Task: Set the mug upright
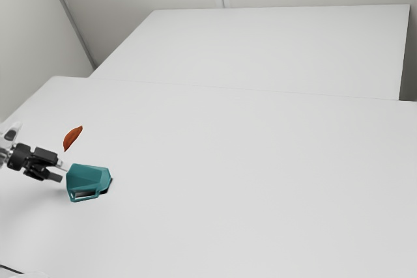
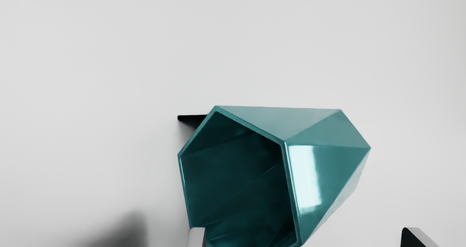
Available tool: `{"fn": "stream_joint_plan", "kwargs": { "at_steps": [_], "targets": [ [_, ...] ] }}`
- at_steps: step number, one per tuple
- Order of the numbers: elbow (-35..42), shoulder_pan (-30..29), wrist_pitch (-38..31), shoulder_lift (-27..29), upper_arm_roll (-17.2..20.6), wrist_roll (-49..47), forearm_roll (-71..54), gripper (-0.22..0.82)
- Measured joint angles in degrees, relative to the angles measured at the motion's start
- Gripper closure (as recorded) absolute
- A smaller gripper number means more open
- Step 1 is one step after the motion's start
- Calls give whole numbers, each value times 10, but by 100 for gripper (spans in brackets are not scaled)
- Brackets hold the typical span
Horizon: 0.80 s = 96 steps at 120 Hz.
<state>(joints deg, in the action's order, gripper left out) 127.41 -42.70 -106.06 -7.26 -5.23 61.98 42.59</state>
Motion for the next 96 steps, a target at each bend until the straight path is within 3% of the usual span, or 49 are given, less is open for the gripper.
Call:
{"fn": "stream_joint_plan", "kwargs": {
  "at_steps": [96],
  "targets": [
    [37, 8, 25, -19, -6, 130, 115, 2]
  ]
}}
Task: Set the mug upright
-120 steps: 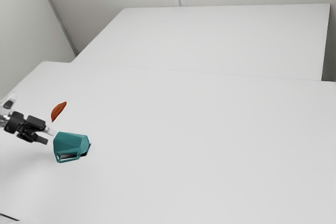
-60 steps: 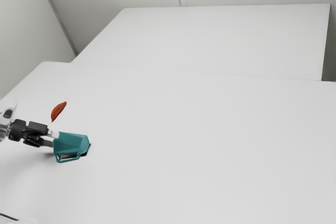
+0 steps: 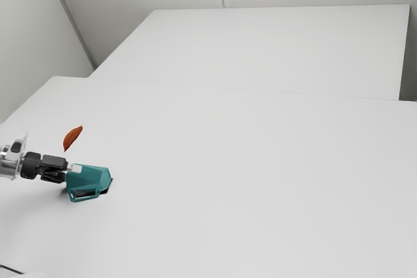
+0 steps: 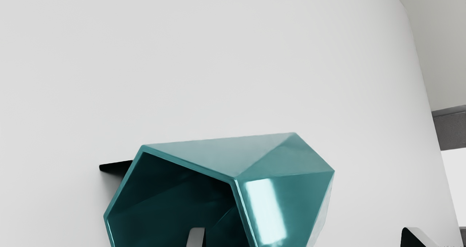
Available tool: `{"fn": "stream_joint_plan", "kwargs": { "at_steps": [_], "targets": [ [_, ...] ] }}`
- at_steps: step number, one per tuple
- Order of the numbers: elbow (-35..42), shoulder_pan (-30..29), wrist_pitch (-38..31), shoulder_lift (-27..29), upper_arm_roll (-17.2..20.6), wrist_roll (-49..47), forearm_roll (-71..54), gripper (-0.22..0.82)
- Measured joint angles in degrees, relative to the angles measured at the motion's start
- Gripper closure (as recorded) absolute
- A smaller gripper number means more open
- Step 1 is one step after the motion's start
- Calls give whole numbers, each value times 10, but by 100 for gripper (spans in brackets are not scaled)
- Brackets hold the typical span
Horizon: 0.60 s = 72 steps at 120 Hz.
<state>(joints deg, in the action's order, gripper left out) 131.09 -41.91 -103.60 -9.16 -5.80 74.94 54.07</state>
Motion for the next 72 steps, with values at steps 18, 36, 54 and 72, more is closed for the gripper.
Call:
{"fn": "stream_joint_plan", "kwargs": {
  "at_steps": [18, 36, 54, 72],
  "targets": [
    [3, 2, 1, -2, 0, 13, 4, 9],
    [4, 2, 1, -2, 0, 23, 8, 21],
    [3, 2, 1, 1, 1, 30, 10, 34],
    [2, 2, 4, 2, 1, 36, 10, 44]
  ]
}}
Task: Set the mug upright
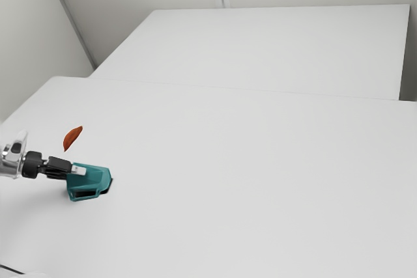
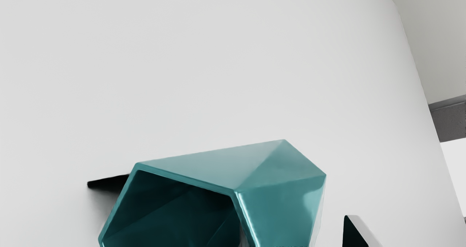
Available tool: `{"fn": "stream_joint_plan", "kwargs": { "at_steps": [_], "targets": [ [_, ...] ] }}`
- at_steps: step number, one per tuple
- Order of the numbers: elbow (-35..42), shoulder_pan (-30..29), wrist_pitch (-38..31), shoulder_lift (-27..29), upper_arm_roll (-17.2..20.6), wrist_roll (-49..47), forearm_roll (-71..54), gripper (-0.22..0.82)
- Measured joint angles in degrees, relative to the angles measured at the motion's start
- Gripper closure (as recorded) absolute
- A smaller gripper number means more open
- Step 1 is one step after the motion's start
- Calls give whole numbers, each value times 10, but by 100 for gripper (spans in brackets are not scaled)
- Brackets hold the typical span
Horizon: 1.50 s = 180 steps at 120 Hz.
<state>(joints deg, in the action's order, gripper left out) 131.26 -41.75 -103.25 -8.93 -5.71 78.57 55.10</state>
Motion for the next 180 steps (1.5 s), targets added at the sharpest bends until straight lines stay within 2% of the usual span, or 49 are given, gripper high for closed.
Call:
{"fn": "stream_joint_plan", "kwargs": {
  "at_steps": [34, 63, 96, 120, 148, 180],
  "targets": [
    [-2, 0, 7, 1, 3, 8, 5, 65],
    [-2, 13, 3, 18, 8, 11, 6, 74],
    [-2, 52, -4, 56, 6, 9, 6, 77],
    [-10, 109, -29, 95, 2, -9, -6, 77],
    [-17, 193, -82, 125, 2, -59, -97, 77],
    [-33, 266, -136, 152, 8, -166, -259, 77]
  ]
}}
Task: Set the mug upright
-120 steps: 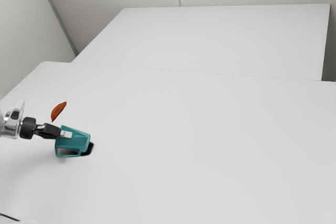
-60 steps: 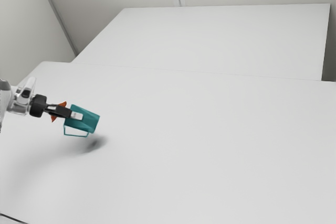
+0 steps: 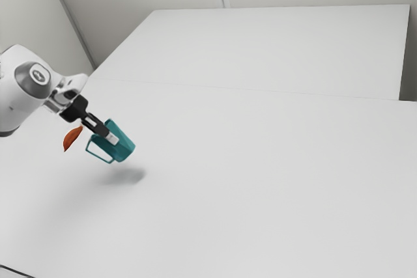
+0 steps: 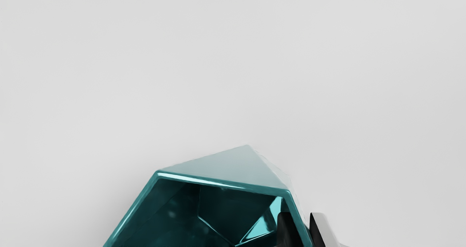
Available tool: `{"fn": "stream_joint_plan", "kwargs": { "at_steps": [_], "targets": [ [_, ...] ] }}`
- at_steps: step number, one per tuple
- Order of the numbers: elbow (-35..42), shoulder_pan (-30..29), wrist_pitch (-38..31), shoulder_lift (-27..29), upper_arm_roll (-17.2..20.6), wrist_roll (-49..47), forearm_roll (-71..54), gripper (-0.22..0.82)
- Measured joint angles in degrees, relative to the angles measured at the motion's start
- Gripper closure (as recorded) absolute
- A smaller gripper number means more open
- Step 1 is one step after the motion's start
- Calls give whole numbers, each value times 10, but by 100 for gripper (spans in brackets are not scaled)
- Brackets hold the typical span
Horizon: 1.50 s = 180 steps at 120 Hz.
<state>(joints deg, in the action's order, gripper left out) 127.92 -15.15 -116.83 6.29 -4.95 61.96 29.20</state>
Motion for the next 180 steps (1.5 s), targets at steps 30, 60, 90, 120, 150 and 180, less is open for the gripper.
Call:
{"fn": "stream_joint_plan", "kwargs": {
  "at_steps": [30, 60, 90, 120, 150, 180],
  "targets": [
    [-1, 27, -44, 10, 46, -112, -131, 77],
    [9, 32, -69, 25, 92, -226, -225, 77],
    [40, 46, -94, 46, 131, -321, -266, 78],
    [60, 51, -120, 44, 168, -407, -298, 77],
    [70, 57, -145, 34, 189, -484, -327, 77],
    [91, 58, -165, 24, 198, -542, -335, 77]
  ]
}}
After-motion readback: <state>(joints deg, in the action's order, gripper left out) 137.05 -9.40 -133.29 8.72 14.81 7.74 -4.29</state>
